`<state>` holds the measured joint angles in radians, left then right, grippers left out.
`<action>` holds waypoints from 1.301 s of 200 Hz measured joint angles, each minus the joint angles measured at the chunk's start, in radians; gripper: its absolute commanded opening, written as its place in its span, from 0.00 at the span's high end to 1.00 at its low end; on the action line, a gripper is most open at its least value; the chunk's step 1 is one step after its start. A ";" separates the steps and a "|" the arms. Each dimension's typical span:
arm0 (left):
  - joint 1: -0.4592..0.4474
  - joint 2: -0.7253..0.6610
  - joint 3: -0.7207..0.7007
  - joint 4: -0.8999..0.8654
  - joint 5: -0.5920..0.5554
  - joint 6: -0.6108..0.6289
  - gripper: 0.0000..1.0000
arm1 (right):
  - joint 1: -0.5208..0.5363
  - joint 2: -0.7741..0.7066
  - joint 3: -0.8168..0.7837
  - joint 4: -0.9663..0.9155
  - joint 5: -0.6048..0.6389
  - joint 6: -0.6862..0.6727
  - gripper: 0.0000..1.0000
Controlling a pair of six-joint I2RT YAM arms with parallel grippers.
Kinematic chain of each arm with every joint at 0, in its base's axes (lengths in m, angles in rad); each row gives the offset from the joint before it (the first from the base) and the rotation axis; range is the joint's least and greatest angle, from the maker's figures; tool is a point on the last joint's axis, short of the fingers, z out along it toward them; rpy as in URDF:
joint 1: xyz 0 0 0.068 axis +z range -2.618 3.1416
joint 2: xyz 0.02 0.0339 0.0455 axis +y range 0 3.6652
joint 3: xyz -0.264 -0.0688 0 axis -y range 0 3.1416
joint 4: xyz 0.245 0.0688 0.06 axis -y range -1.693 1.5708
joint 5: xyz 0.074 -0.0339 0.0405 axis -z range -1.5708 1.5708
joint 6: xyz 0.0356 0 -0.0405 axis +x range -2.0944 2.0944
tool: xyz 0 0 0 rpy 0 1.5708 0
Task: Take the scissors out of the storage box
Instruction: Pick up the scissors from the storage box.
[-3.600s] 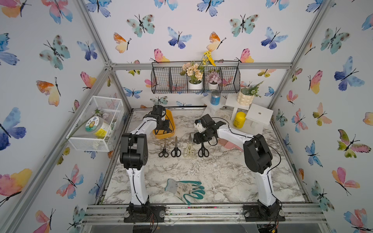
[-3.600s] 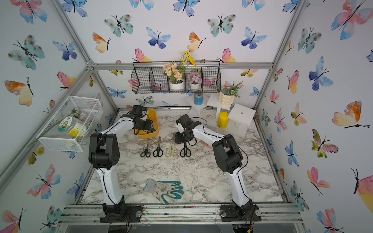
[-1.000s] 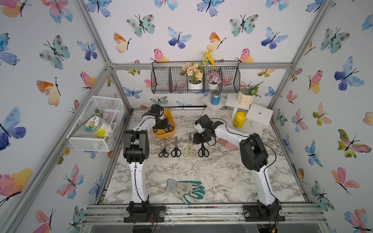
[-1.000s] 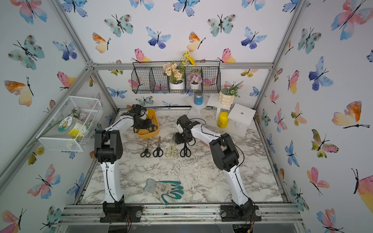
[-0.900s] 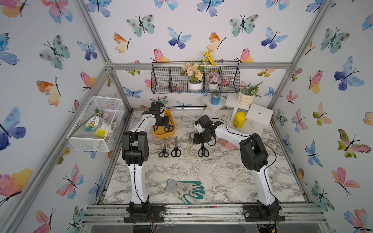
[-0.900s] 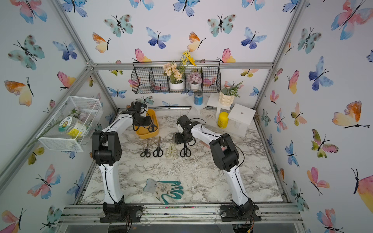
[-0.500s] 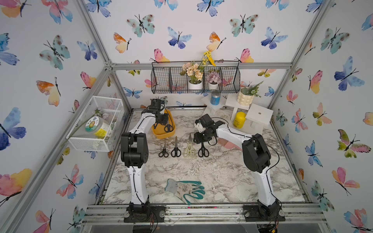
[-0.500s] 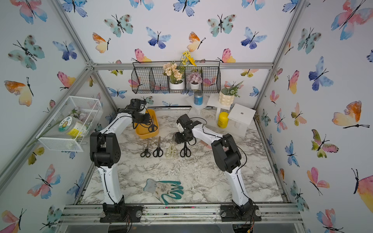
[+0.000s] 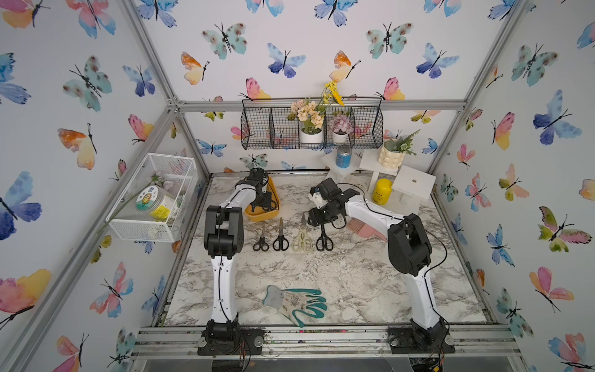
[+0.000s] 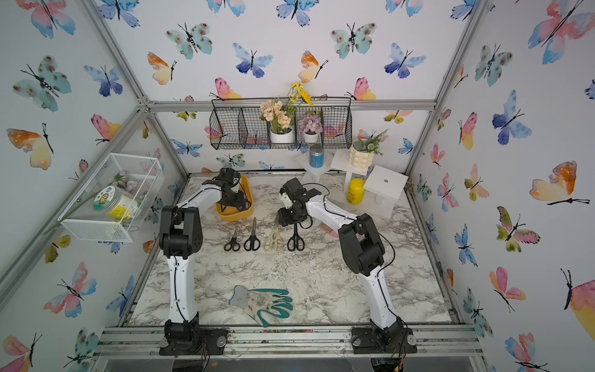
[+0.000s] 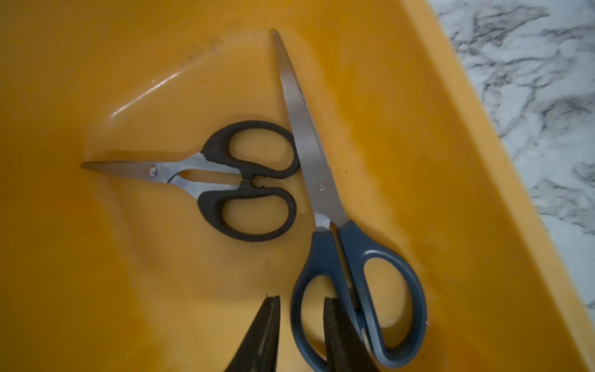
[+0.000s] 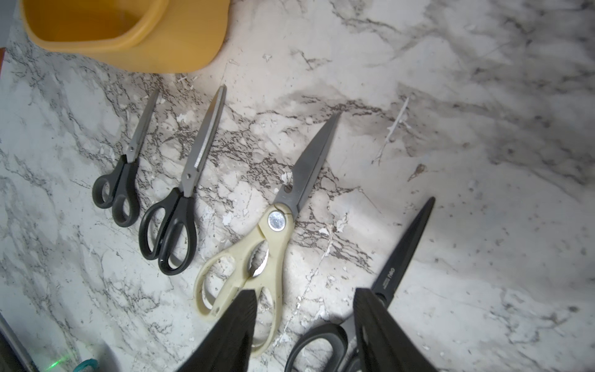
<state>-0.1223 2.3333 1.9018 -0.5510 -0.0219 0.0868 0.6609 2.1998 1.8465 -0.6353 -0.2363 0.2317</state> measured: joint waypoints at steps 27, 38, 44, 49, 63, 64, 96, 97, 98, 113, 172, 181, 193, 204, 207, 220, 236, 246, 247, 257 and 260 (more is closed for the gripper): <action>-0.003 0.045 0.042 0.000 -0.023 0.005 0.74 | 0.000 0.013 0.016 -0.012 0.000 -0.008 0.46; -0.003 0.055 0.053 0.000 -0.029 0.009 0.77 | 0.000 0.019 0.018 -0.022 0.000 -0.012 0.46; -0.003 0.060 0.054 0.000 -0.030 0.011 0.78 | 0.000 0.023 0.021 -0.028 0.000 -0.013 0.46; -0.003 0.060 0.056 0.000 -0.030 0.017 0.80 | 0.000 0.027 0.024 -0.034 0.000 -0.016 0.46; -0.003 0.062 0.057 0.000 -0.029 0.028 0.89 | 0.000 0.035 0.032 -0.039 0.000 -0.017 0.46; -0.003 0.062 0.057 0.000 -0.029 0.029 0.89 | 0.000 0.035 0.032 -0.039 0.000 -0.017 0.46; -0.002 0.060 0.050 0.002 -0.012 0.057 1.00 | 0.000 0.043 0.047 -0.050 0.000 -0.019 0.46; -0.002 0.060 0.050 0.002 -0.012 0.057 1.00 | 0.000 0.043 0.047 -0.050 0.000 -0.019 0.46; -0.002 0.060 0.049 0.003 -0.010 0.058 1.00 | 0.000 0.043 0.047 -0.051 0.000 -0.020 0.46; 0.002 0.055 0.040 0.012 0.005 0.065 1.00 | 0.000 0.043 0.047 -0.056 0.000 -0.023 0.46; -0.002 -0.031 -0.074 0.045 0.027 0.082 1.00 | 0.000 0.043 0.047 -0.064 0.000 -0.031 0.46; -0.005 -0.055 -0.094 0.045 0.027 0.086 1.00 | 0.000 0.043 0.047 -0.063 0.000 -0.031 0.46; -0.009 -0.093 -0.112 0.047 0.027 0.089 1.00 | 0.000 0.043 0.047 -0.063 0.000 -0.032 0.46; -0.011 -0.132 -0.121 0.053 0.027 0.091 1.00 | 0.000 0.043 0.047 -0.062 -0.001 -0.032 0.46; -0.011 -0.145 -0.122 0.056 0.027 0.092 1.00 | 0.000 0.043 0.047 -0.062 -0.001 -0.032 0.46; -0.011 -0.189 -0.123 0.069 0.027 0.094 1.00 | 0.000 0.043 0.047 -0.059 -0.001 -0.032 0.46; -0.012 -0.243 -0.128 0.087 0.027 0.097 1.00 | 0.000 0.043 0.044 -0.050 -0.002 -0.032 0.46; -0.012 -0.274 -0.138 0.098 0.027 0.099 1.00 | 0.000 0.043 0.039 -0.042 -0.002 -0.032 0.46; -0.012 -0.276 -0.139 0.099 0.027 0.099 1.00 | 0.000 0.043 0.038 -0.042 -0.002 -0.032 0.46; -0.012 -0.306 -0.158 0.107 0.027 0.103 1.00 | 0.000 0.043 0.032 -0.036 -0.003 -0.032 0.46; -0.012 -0.310 -0.165 0.111 0.026 0.104 1.00 | 0.000 0.043 0.029 -0.035 -0.003 -0.032 0.46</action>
<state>-0.1341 2.0232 1.7370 -0.4404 0.0044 0.1909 0.6609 2.2429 1.8759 -0.6701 -0.2398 0.2001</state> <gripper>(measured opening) 0.078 0.542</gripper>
